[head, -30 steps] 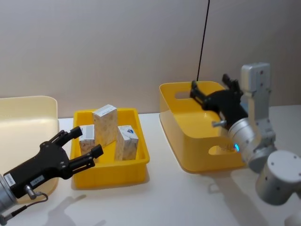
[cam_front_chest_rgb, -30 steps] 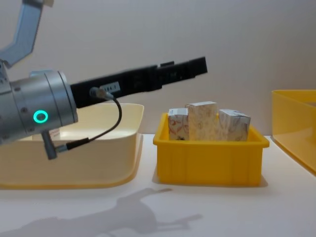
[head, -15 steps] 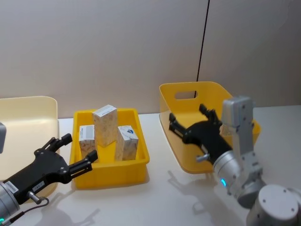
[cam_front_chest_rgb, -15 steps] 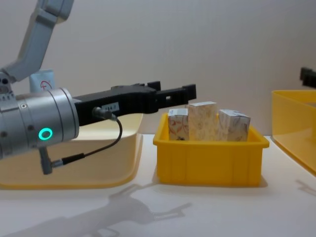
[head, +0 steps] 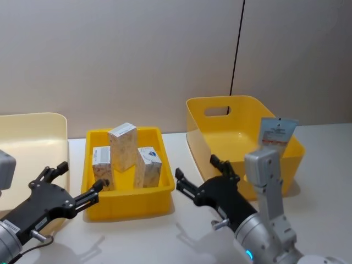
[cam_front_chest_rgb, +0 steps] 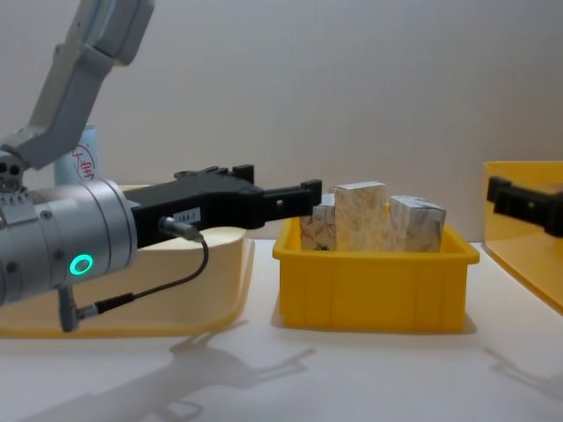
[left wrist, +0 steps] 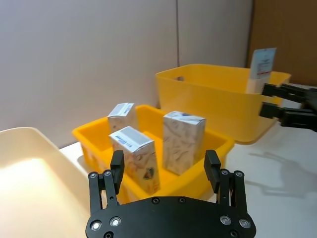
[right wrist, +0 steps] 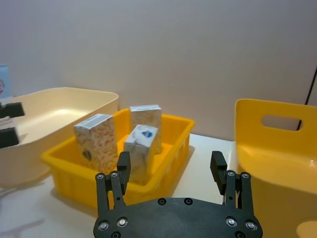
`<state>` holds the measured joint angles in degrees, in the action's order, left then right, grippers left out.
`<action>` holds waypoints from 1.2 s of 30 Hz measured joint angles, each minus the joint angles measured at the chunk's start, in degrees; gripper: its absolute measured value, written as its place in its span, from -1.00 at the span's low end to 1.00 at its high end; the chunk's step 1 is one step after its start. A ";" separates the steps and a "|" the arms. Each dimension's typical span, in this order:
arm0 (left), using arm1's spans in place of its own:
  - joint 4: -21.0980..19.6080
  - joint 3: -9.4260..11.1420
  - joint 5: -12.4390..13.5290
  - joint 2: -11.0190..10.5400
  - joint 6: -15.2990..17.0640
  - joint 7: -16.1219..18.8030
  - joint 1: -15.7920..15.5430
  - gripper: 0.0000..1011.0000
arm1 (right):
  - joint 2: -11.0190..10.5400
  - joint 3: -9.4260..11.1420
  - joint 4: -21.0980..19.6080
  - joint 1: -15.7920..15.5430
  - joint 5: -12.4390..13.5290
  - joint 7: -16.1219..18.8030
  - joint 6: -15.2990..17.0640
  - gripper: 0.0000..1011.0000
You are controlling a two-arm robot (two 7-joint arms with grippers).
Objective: Bimanual collaborative sorting of washing and personal care products
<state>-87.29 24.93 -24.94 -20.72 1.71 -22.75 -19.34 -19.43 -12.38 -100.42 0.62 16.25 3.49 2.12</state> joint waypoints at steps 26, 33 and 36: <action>-5.07 0.98 11.60 -1.03 -0.83 19.01 4.97 0.99 | 0.43 -0.58 0.11 -0.10 -0.44 0.48 0.20 0.98; -5.80 1.12 13.24 -1.18 -0.95 21.74 5.68 0.99 | 0.95 -0.90 1.92 2.31 -1.00 0.84 1.25 0.98; -5.87 1.13 13.42 -1.20 -0.96 22.05 5.75 0.98 | 1.25 -1.20 3.12 3.90 -1.17 1.54 2.01 0.98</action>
<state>-93.16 26.06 -11.52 -21.92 0.75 -0.69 -13.58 -18.18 -13.59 -97.30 4.52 15.09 5.03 4.13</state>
